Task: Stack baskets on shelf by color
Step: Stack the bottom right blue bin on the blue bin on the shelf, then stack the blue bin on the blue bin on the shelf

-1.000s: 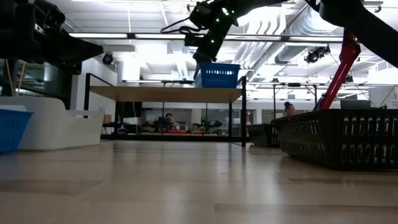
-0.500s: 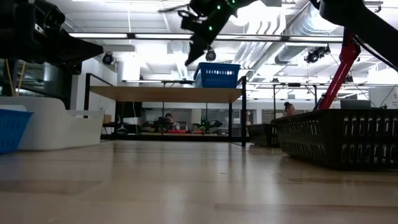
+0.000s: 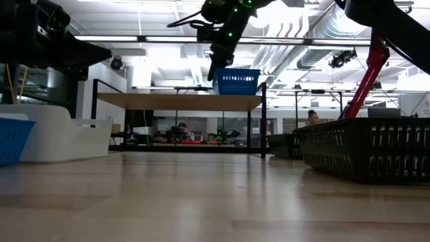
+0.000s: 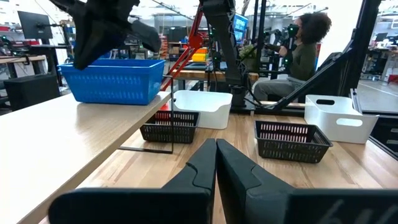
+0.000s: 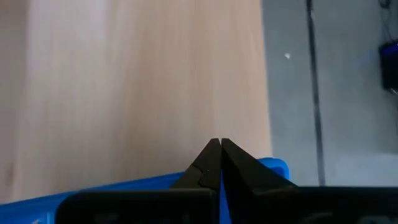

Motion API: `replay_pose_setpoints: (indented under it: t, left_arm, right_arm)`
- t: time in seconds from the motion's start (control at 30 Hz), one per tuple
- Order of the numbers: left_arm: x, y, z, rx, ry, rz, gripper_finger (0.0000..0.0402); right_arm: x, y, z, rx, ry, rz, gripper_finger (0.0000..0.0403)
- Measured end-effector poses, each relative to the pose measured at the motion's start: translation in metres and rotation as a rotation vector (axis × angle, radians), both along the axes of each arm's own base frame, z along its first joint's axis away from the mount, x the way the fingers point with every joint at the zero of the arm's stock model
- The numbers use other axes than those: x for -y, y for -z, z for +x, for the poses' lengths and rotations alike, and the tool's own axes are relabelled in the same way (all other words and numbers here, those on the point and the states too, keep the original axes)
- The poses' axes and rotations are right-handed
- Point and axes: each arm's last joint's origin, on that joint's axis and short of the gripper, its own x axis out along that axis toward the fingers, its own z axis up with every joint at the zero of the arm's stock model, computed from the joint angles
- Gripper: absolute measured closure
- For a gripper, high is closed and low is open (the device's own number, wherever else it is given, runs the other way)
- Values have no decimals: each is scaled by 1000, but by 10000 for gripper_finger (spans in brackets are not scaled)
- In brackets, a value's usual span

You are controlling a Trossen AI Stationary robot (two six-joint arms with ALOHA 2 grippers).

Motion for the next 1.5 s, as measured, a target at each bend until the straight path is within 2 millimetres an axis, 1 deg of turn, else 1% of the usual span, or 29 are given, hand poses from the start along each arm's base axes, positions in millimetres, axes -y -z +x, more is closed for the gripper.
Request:
replay_pose_setpoints:
  t: [0.23,0.4,0.5,0.57,0.67,0.73,0.83,0.97,1.07,1.13,1.23,1.3,1.4,1.5]
  left_arm:
    - [0,0,0,1,0,-1,401]
    - [0,0,0,1,0,0,401]
    - [0,0,0,1,0,0,401]
    - [0,0,0,0,0,0,401]
    - [0,0,0,0,0,0,401]
    - [0,0,0,1,0,-1,401]
    - [0,0,0,0,0,-1,401]
    - [0,0,0,0,0,0,401]
    - [0,0,0,0,0,0,401]
    - [0,0,0,0,0,-1,401]
    - [0,0,0,1,0,-1,401]
    - [0,0,0,1,0,-1,401]
    - [0,0,0,0,0,0,401]
    - [0,0,0,1,0,0,401]
  right_arm:
    - [3,0,-2,-17,70,-47,403]
    - [3,0,-2,-20,75,-53,403]
    - [4,-1,-1,-30,96,-98,403]
    - [4,-4,-2,-34,105,-118,403]
    - [3,-14,-3,1,104,-125,403]
    - [1,-24,-9,20,109,-128,403]
    - [-6,-40,-25,30,120,-94,403]
    - [-14,-59,-52,14,130,20,403]
    - [-28,-69,-67,-19,149,70,403]
    - [-40,-72,-75,-21,160,98,403]
    - [-60,-64,-89,-29,179,107,403]
    - [-74,-52,-106,-1,206,106,403]
    - [-99,-32,-142,121,232,126,403]
    - [-130,-11,-178,291,213,168,403]
